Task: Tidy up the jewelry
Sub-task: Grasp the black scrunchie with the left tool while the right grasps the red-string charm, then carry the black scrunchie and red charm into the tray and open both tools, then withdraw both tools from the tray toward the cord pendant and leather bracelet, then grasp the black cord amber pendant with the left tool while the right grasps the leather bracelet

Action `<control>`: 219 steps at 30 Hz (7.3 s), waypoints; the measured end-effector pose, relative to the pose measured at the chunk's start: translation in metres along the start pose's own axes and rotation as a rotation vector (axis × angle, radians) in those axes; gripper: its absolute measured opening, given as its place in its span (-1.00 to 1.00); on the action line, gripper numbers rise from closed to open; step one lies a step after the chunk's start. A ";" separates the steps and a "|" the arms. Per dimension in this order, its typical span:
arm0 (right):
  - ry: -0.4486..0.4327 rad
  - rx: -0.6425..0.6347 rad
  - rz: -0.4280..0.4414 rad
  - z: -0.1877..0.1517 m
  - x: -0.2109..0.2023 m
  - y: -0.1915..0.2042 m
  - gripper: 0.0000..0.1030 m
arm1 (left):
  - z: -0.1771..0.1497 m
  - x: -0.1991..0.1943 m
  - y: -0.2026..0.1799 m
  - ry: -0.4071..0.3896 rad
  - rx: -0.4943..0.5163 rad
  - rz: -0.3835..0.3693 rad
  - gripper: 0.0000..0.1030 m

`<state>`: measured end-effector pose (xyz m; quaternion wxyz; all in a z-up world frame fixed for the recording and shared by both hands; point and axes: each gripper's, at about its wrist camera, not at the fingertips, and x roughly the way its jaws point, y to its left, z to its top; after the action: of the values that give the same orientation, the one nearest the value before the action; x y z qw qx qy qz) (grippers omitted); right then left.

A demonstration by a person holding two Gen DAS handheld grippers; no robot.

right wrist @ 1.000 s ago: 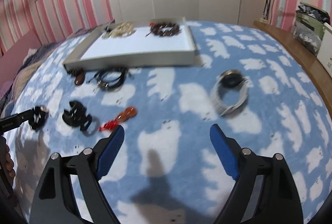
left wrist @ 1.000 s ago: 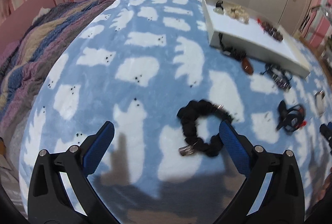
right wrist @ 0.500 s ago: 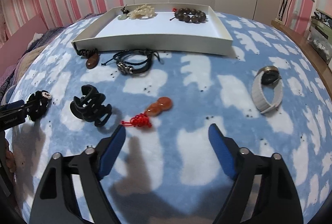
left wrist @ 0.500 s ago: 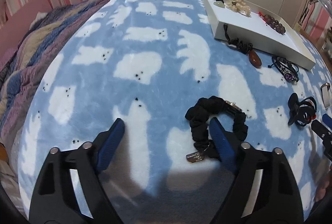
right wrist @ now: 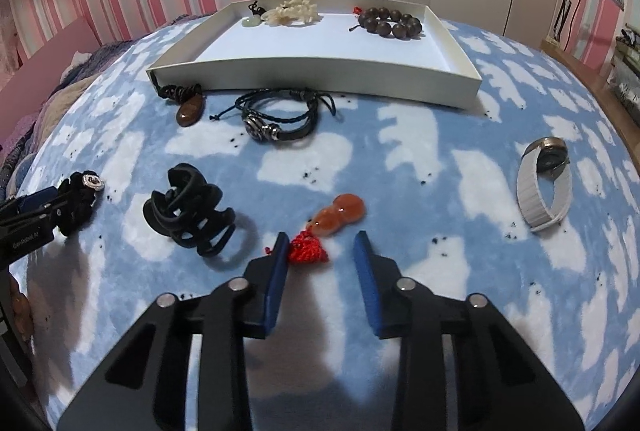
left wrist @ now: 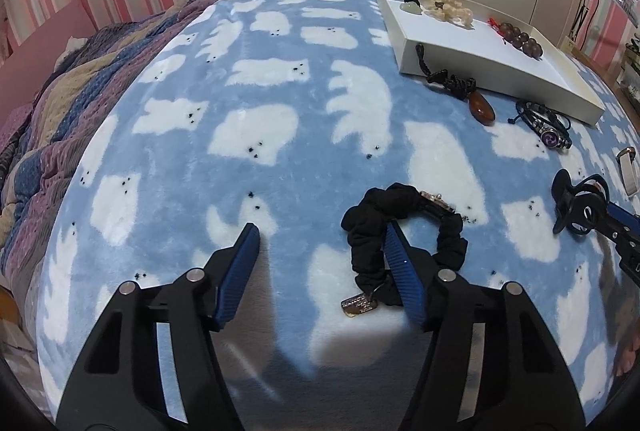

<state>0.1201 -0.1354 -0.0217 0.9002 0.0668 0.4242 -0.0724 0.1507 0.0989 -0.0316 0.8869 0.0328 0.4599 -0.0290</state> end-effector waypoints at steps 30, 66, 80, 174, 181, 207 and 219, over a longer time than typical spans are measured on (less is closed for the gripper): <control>-0.147 -0.046 0.065 0.063 -0.039 -0.039 -0.82 | 0.049 -0.033 -0.035 -0.056 0.064 -0.059 -0.82; -0.032 -0.024 -0.044 0.264 0.133 -0.012 -0.83 | 0.247 0.131 -0.120 0.067 0.007 -0.014 -0.82; 0.113 0.039 0.001 0.256 0.170 -0.021 -0.58 | 0.249 0.137 -0.131 0.084 0.019 0.009 -0.12; 0.011 -0.011 -0.092 0.104 0.043 -0.021 0.59 | 0.117 0.053 -0.085 0.126 0.002 -0.074 0.59; 0.024 -0.016 -0.080 0.107 0.048 -0.018 0.58 | 0.124 0.067 -0.087 0.151 0.000 -0.083 0.55; 0.085 -0.055 0.030 0.100 0.066 -0.001 -0.82 | 0.125 0.071 -0.102 0.122 0.064 -0.149 -0.16; 0.035 -0.043 0.042 0.103 0.045 -0.014 -0.85 | 0.115 0.052 -0.101 0.103 0.065 -0.097 -0.31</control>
<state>0.2230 -0.1707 0.0078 0.8953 0.0576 0.4397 -0.0433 0.2657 -0.0125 -0.0111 0.8581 0.0406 0.5048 -0.0850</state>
